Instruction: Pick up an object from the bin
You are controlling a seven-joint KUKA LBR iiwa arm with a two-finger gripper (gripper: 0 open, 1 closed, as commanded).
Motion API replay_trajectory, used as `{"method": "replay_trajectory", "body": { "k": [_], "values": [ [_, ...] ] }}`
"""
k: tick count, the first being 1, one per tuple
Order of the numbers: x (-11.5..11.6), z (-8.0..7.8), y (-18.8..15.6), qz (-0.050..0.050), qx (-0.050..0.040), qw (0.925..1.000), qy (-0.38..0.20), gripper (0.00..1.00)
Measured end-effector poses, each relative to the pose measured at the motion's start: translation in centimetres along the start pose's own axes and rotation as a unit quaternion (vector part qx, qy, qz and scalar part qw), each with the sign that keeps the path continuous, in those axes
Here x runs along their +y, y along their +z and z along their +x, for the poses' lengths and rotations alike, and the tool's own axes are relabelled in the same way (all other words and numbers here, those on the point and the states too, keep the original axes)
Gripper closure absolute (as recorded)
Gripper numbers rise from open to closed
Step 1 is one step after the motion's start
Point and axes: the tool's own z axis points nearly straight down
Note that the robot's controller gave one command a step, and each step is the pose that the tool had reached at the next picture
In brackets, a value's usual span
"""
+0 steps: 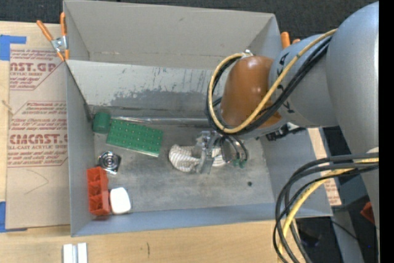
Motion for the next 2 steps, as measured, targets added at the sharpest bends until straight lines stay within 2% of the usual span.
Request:
{"method": "replay_trajectory", "body": {
  "k": [1,2],
  "values": [
    [0.0,0.0,0.0,0.000,0.0000,1.0000,0.000,1.00],
    [0.3,-0.9,-16.6,-0.001,-0.0044,1.0000,0.006,1.00]
  ]
}}
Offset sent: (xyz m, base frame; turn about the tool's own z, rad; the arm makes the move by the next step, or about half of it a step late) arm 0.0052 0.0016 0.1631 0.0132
